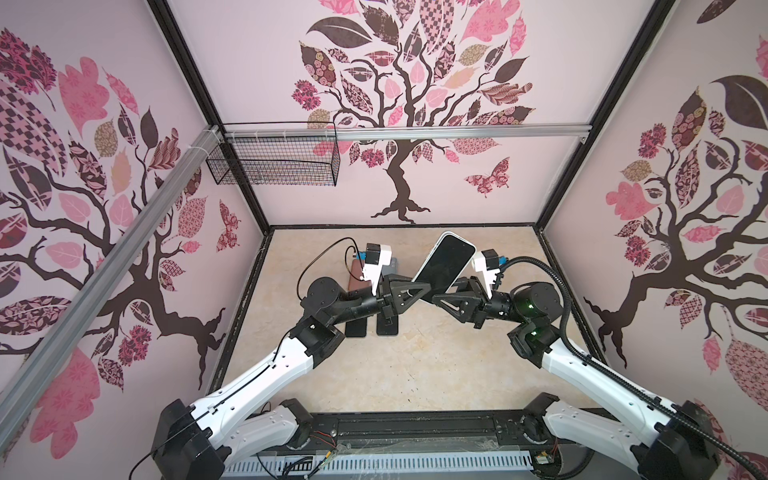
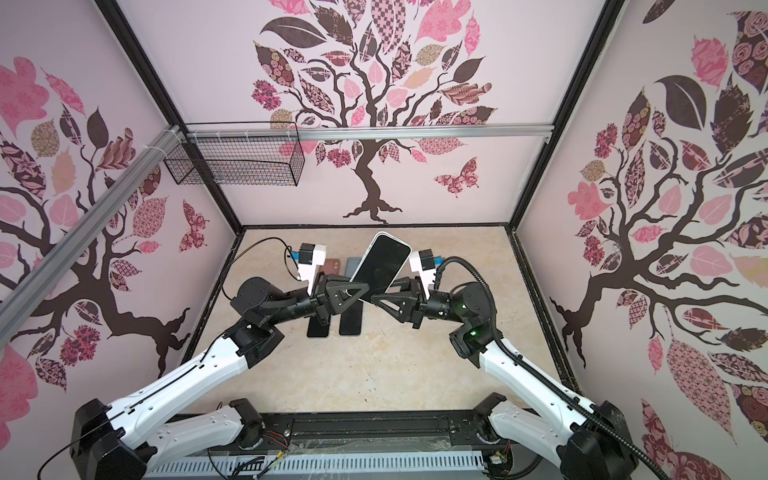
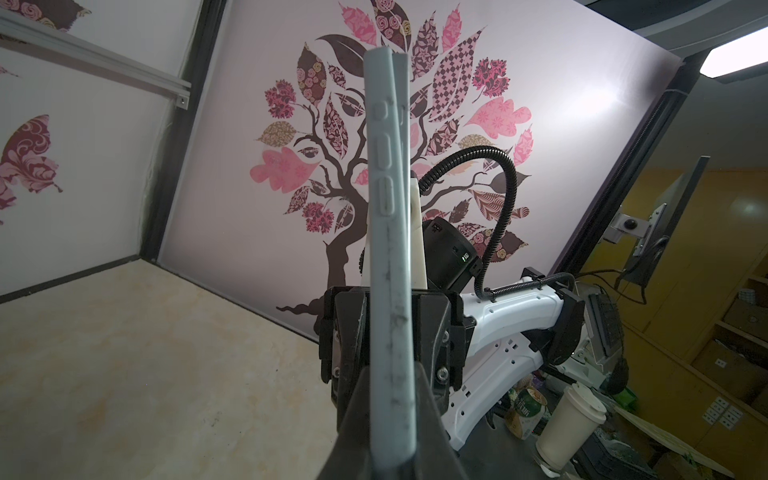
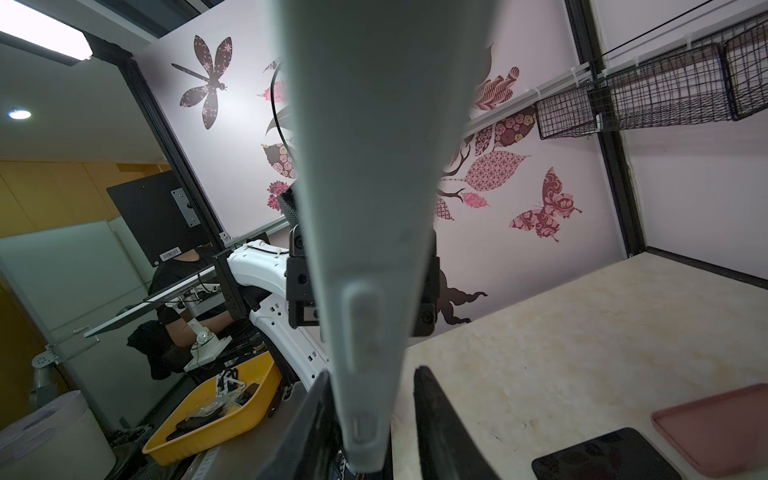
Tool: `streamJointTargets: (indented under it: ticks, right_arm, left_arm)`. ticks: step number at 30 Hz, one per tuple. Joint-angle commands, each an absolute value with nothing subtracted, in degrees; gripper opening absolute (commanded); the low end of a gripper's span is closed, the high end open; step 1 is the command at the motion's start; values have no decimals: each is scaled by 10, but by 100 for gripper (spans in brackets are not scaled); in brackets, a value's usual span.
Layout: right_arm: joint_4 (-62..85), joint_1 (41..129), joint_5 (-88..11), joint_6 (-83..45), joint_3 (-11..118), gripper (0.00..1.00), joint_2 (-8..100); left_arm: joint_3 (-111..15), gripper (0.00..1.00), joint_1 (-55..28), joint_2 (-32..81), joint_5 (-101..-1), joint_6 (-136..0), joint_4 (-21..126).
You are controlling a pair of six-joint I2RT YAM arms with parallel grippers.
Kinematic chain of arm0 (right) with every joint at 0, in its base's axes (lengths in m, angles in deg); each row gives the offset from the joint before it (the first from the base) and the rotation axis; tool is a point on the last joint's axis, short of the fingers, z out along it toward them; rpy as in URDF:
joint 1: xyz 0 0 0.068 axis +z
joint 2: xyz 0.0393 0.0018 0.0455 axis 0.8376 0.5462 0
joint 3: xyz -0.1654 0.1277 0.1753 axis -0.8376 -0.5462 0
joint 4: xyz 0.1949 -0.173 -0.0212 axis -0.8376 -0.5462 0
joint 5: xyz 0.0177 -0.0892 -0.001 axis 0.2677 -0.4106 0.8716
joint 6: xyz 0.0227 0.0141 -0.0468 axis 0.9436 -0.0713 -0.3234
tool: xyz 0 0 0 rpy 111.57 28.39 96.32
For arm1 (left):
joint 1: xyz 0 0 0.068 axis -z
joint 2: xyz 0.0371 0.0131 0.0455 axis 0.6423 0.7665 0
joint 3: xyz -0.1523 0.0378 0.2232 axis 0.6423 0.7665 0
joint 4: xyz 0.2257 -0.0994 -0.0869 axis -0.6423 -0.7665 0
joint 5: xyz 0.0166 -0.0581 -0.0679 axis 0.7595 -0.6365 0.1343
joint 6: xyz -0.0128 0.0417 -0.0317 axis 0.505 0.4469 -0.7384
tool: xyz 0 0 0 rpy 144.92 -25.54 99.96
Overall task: Take the phone out of the phone case
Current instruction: 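Grasp the phone's opposite case edge with the right gripper while the left holds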
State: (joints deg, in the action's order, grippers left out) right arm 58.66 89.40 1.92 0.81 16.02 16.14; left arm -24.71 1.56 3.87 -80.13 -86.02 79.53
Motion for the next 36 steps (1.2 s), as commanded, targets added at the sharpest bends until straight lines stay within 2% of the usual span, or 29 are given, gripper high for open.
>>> streamJointTargets:
  ticks: [1,12,15,34,36]
  right_arm:
    - [604,898,22,8,189,32,161]
    - [623,899,-16,18,177,35,146]
    - [622,899,-6,21,181,32,152]
    - [609,899,-5,17,178,0,150]
    - [592,899,-10,6,180,0,145]
  left_arm:
    - [-245,0,19,38,-819,-861,826]
    - [-243,0,19,41,-819,-861,824]
    - [-243,0,19,43,-819,-861,824]
    - [-246,0,20,47,-813,-856,812]
    - [-249,0,19,45,-812,-853,807]
